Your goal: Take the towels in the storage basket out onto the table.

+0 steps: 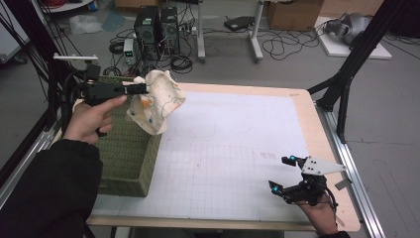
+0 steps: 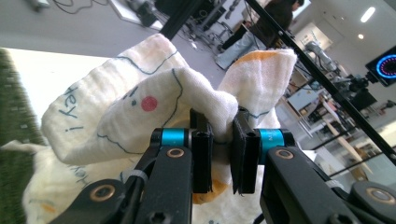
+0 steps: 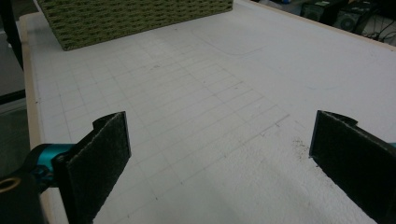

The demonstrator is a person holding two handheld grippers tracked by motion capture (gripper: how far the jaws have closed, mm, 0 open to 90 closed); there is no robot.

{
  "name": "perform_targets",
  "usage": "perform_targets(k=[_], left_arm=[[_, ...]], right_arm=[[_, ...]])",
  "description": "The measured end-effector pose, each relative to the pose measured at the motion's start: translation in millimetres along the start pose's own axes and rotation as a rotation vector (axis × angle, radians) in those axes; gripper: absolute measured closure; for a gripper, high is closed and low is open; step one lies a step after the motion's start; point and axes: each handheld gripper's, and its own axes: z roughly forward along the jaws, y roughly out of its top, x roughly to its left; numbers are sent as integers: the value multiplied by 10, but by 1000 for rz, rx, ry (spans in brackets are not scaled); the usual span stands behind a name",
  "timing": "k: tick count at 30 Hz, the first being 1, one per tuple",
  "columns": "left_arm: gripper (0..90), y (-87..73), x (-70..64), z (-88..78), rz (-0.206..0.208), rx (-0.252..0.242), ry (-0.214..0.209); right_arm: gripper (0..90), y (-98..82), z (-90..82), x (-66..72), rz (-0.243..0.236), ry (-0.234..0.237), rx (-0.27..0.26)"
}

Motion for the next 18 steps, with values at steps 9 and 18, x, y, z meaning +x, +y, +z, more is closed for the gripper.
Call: perform_targets(k=[9,18], left_arm=[[804,-57,-43,299,6,45,-25],[804,-194,-58,641,15,116,-46]], right_arm=[[42,2,-6,0,0,4,-1],[42,4,-18,-4,1,3,-9]])
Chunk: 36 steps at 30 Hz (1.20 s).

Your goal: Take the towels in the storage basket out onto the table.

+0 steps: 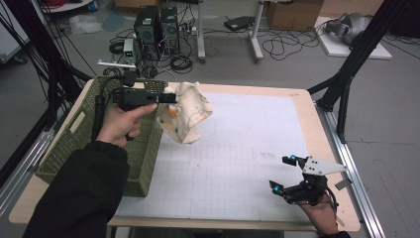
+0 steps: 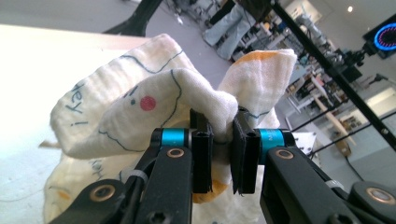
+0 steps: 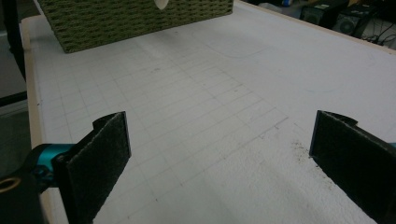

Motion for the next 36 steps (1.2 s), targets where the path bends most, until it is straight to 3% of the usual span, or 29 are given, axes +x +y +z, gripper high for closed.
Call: perform_targets(k=[16,30,32,36], left_arm=[[802,-183,-85,572,25,92,2],[794,-463,-239,1190,103,157,128],[791,-545,-217,1312,78,157,111],[786,-710,-142,1536,99,194,172]], right_arm=[[43,8,-6,-2,-5,0,-7],[45,16,-11,5,-7,7,-10],[45,16,-6,6,-10,6,-9],[45,17,-5,12,-12,9,-8]])
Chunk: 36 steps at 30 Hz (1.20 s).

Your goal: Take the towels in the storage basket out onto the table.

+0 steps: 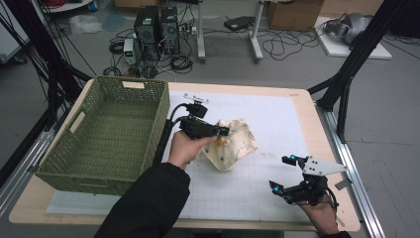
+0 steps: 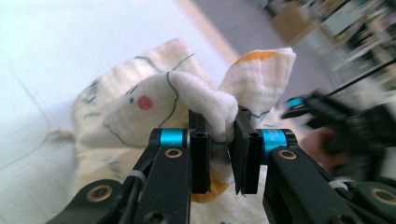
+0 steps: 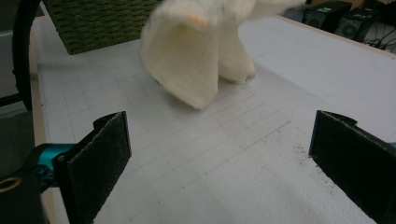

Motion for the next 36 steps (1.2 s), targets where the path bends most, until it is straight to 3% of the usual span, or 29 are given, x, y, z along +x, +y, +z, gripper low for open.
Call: perform_targets(k=[6,9,11,12,16,20,27,29,31,36], left_arm=[[757,-181,124,362,-6,24,53],[740,-222,139,496,25,40,90],[715,-245,143,572,39,50,101],[703,-260,149,609,51,52,117],[684,-309,194,709,76,78,156],[629,-333,213,762,103,78,164],[479,-278,150,595,146,25,166],[471,-265,125,496,162,3,170],[470,-287,120,389,153,-44,159],[469,-446,154,221,153,-76,183]], right_arm=[[46,-4,2,-8,3,0,0],[62,-1,19,-10,0,6,8],[106,1,32,-15,0,5,15],[175,5,35,-23,-3,15,18],[261,13,70,-38,-8,26,40],[357,33,145,-89,-4,36,58],[495,93,351,-198,-13,54,98],[515,117,383,-212,-4,59,102],[524,142,422,-238,1,68,98],[526,180,579,-264,8,87,114]])
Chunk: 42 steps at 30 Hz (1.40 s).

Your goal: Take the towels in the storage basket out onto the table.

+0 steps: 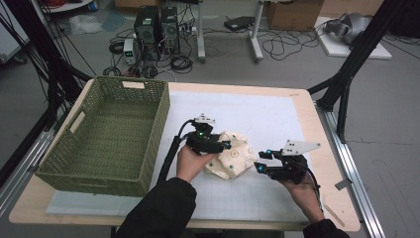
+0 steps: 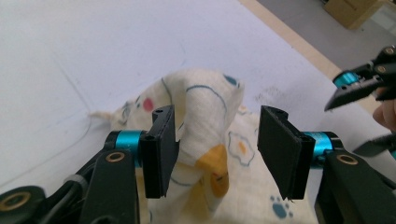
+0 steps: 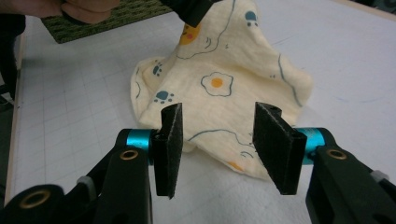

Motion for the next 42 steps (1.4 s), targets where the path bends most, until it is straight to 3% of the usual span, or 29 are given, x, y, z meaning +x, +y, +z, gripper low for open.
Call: perform_targets(k=[7,10,12,17,18,19,22,24,27,28,34,37,38,39,41,42], left_arm=[[475,-226,40,-92,-13,13,11],[516,-320,5,-64,6,61,17],[551,-395,-15,-28,35,93,33],[561,-535,-40,88,83,171,67],[645,-548,-65,92,110,157,88],[645,-556,-83,94,119,156,94],[846,-557,-100,94,148,170,89],[855,-550,-83,77,141,177,78],[866,-536,-57,34,131,175,60],[867,-530,-46,16,127,170,60],[867,-451,24,-119,89,128,44],[868,-410,74,-163,77,109,64],[868,-401,99,-169,70,103,76],[868,-392,130,-165,60,90,97],[868,-377,174,-140,38,73,124],[869,-369,195,-122,31,57,150]], right_arm=[[544,-8,292,-24,2,22,112],[575,-32,412,-62,11,30,152],[651,-62,514,-79,9,25,207],[767,-86,559,-104,13,34,224],[840,-88,559,-106,18,48,228],[840,-88,559,-106,18,48,228],[862,-75,520,-97,1,56,221],[864,-69,491,-95,4,59,218],[865,-57,368,-119,21,45,187],[866,-56,272,-136,25,21,175],[866,-88,51,-224,65,-38,157],[867,-113,-30,-302,77,-97,178],[867,-113,-30,-302,77,-97,178],[868,-139,-41,-374,85,-138,195],[868,-150,-41,-407,93,-149,196],[868,-180,-29,-494,108,-184,218]])
